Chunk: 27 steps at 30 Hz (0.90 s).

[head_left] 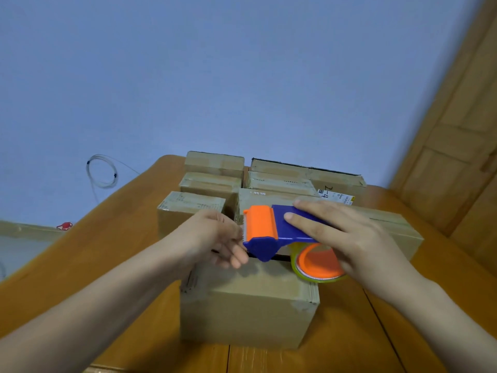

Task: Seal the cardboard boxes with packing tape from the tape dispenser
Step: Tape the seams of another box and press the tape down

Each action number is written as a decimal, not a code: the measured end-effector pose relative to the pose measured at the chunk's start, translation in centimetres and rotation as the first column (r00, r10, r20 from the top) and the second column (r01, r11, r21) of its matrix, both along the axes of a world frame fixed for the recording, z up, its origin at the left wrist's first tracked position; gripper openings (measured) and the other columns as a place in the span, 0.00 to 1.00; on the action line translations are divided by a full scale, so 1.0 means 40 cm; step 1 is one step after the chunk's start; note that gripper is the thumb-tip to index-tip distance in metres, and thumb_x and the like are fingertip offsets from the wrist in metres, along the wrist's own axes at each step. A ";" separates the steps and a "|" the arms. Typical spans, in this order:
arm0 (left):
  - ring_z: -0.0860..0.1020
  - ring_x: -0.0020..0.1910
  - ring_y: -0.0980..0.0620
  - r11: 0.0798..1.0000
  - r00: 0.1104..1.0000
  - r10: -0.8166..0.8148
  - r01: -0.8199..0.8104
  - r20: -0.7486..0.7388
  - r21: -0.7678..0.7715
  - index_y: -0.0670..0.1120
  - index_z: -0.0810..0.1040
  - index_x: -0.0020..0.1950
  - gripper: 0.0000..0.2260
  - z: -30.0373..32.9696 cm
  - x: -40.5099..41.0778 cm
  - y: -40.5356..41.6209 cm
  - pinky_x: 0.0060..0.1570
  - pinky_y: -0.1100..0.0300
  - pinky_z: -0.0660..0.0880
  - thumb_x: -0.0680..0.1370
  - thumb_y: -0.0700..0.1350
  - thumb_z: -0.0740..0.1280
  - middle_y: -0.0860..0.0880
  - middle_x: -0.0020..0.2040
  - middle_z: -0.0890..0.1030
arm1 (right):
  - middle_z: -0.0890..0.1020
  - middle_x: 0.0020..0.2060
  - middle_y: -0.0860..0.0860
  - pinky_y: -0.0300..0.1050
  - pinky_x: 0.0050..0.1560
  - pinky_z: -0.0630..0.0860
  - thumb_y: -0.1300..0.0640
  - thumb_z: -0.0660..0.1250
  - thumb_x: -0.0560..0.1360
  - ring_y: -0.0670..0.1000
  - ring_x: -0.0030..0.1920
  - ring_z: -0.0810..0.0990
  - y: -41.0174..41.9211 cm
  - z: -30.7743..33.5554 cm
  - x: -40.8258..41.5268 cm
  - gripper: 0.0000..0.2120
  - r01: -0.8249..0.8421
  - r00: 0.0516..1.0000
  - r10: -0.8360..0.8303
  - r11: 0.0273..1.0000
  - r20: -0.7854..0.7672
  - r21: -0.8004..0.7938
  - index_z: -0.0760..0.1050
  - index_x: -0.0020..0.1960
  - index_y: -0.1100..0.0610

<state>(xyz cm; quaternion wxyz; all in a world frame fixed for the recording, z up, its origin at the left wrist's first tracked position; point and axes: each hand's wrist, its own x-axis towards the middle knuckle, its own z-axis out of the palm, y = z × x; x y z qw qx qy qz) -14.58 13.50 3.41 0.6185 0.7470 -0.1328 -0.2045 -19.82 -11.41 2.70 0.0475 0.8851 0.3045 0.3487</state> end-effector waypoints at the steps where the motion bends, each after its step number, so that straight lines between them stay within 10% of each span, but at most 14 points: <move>1: 0.79 0.28 0.49 1.000 1.000 0.015 -0.014 0.017 -0.007 0.36 0.79 0.38 0.14 0.001 0.001 -0.003 0.28 0.61 0.74 0.80 0.32 0.57 0.38 0.33 0.82 | 0.76 0.66 0.52 0.54 0.48 0.81 0.63 0.62 0.74 0.57 0.61 0.77 -0.001 0.003 0.001 0.25 -0.004 1.000 0.004 1.000 -0.007 0.002 0.68 0.69 0.50; 5: 0.79 0.26 0.51 1.000 0.999 0.007 -0.007 0.046 -0.011 0.35 0.80 0.39 0.14 -0.005 0.009 -0.006 0.28 0.63 0.73 0.80 0.35 0.59 0.40 0.32 0.82 | 0.75 0.67 0.50 0.56 0.48 0.80 0.61 0.53 0.76 0.57 0.61 0.76 -0.015 0.002 0.007 0.23 -0.019 1.000 0.018 1.000 -0.014 -0.015 0.67 0.70 0.49; 18: 0.77 0.27 0.51 0.988 0.979 0.096 -0.116 0.180 0.102 0.39 0.77 0.37 0.13 -0.026 0.034 0.080 0.32 0.60 0.70 0.79 0.41 0.63 0.43 0.31 0.81 | 0.73 0.68 0.47 0.54 0.54 0.78 0.74 0.76 0.60 0.57 0.63 0.76 -0.177 -0.019 -0.035 0.47 0.135 0.989 -0.136 0.991 -0.056 -0.016 0.65 0.71 0.45; 27: 0.78 0.29 0.49 0.971 0.974 0.219 -0.224 0.066 0.082 0.39 0.74 0.36 0.12 -0.071 0.070 0.228 0.32 0.58 0.72 0.79 0.41 0.62 0.39 0.34 0.80 | 0.77 0.65 0.50 0.55 0.47 0.80 0.74 0.76 0.61 0.58 0.60 0.77 -0.275 -0.034 -0.074 0.43 0.193 0.978 -0.193 0.981 -0.073 -0.009 0.68 0.69 0.47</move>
